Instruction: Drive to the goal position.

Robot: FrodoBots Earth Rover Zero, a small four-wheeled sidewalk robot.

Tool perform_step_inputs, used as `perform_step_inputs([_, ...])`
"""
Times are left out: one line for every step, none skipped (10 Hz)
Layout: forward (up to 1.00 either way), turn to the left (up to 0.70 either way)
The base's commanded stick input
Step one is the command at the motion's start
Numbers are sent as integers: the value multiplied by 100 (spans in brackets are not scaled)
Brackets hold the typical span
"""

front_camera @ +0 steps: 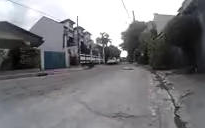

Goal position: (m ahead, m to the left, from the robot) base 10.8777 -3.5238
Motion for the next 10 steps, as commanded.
perform_step_inputs([70,0])
perform_step_inputs([70,0])
perform_step_inputs([70,0])
perform_step_inputs([70,0])
perform_step_inputs([70,0])
perform_step_inputs([70,0])
perform_step_inputs([70,0])
perform_step_inputs([70,0])
perform_step_inputs([70,-21])
perform_step_inputs([70,-35])
